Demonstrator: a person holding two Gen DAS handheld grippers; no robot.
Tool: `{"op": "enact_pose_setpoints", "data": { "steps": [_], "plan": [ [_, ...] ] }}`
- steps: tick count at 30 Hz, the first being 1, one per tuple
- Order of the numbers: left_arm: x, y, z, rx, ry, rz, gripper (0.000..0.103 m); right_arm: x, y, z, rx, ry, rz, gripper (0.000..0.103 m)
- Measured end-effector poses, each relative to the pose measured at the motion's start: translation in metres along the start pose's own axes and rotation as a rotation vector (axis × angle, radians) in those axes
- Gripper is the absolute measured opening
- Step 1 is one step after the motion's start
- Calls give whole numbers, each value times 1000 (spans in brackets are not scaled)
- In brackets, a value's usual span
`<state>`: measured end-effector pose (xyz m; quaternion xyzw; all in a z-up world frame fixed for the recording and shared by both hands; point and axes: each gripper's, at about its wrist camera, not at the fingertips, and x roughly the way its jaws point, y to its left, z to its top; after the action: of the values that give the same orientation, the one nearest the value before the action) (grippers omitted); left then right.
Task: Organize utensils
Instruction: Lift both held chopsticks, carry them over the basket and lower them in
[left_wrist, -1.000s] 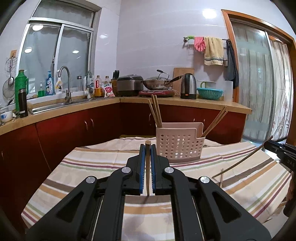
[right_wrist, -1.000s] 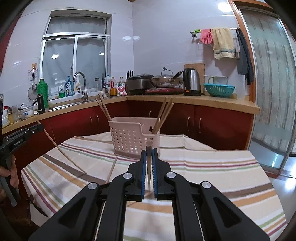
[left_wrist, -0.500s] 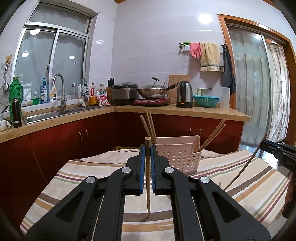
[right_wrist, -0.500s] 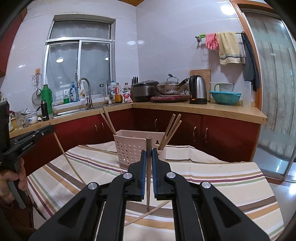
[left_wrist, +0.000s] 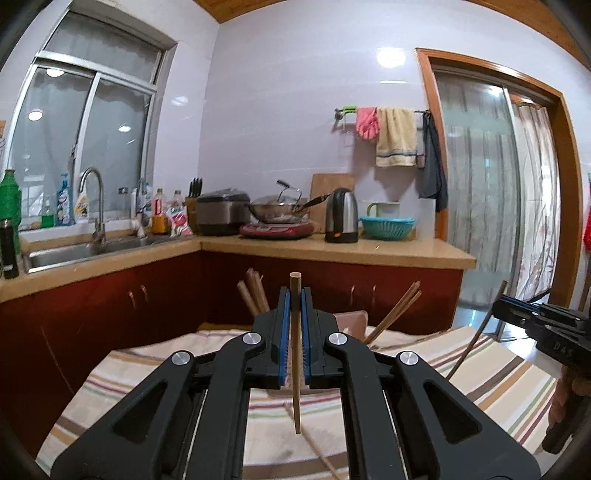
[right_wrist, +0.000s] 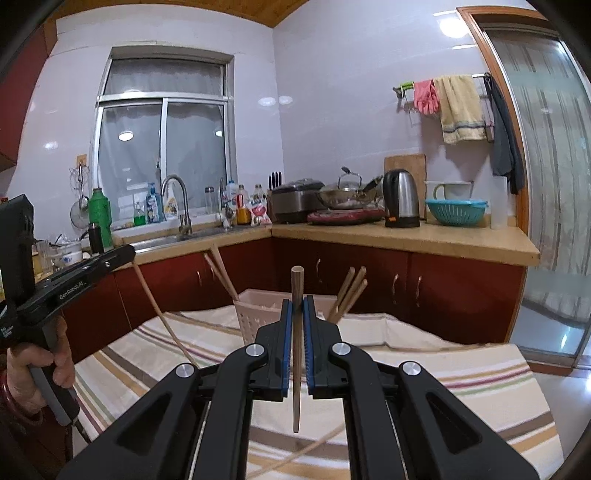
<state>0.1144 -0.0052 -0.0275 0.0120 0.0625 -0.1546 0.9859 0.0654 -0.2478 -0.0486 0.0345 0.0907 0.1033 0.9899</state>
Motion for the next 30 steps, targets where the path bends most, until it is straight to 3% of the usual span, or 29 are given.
{"op": "enact_pose_setpoints", "data": {
  "steps": [11, 20, 25, 30],
  "plan": [
    [27, -8, 53, 21, -140, -23, 6, 22, 0, 58, -24, -152, 15, 7],
    [80, -6, 78, 34, -219, 13, 6, 77, -12, 94, -14, -219, 12, 7],
    [118, 2, 74, 9, -222, 40, 6, 120, -19, 94, -5, -213, 7, 7],
    [154, 12, 53, -18, -151, 50, 6, 154, -26, 81, 7, -179, -2, 7]
  ]
}}
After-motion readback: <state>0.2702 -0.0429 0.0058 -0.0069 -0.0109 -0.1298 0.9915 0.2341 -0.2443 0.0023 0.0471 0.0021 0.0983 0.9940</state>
